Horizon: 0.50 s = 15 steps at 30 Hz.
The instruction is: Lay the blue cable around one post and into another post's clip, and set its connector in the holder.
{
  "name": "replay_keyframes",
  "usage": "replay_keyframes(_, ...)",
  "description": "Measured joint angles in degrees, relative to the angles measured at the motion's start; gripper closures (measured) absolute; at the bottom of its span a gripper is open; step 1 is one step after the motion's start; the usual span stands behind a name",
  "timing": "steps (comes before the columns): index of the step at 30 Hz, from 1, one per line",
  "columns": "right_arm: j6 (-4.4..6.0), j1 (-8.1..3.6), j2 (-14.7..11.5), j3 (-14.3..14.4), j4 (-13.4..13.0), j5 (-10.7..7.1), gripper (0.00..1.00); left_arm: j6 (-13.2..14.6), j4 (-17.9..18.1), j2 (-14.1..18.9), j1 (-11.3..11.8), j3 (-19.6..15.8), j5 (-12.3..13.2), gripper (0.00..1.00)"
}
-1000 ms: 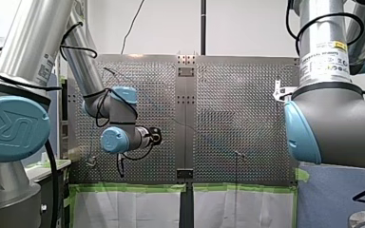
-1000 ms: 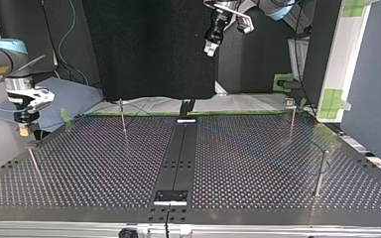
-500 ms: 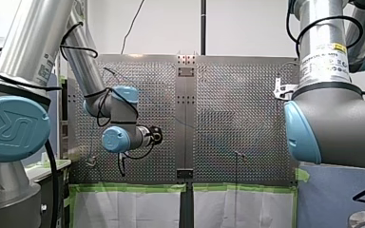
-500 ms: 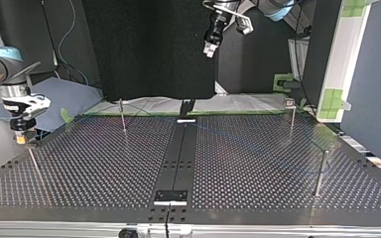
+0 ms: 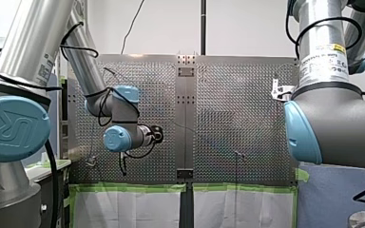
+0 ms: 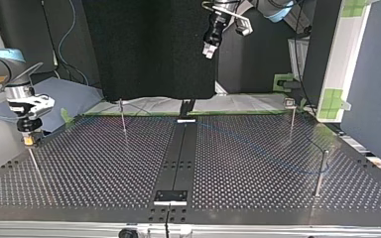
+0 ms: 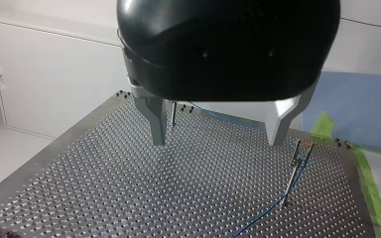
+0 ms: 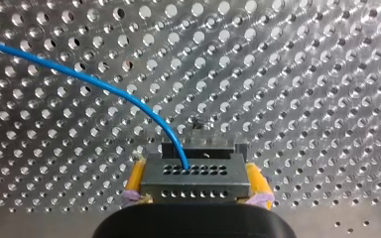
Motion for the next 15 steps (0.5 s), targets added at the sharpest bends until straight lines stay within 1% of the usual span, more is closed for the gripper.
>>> replay_keyframes(9, 0.06, 0.05, 0.2, -0.4, 0.0, -0.90, 1.00, 0.0, -0.1, 0.0, 0.0, 0.0, 0.0, 0.02)
replay_keyframes(15, 0.05, 0.06, 0.2, -0.4, 0.3, -0.58, 1.00, 0.0, -0.1, 0.0, 0.0, 0.0, 0.0, 0.02)
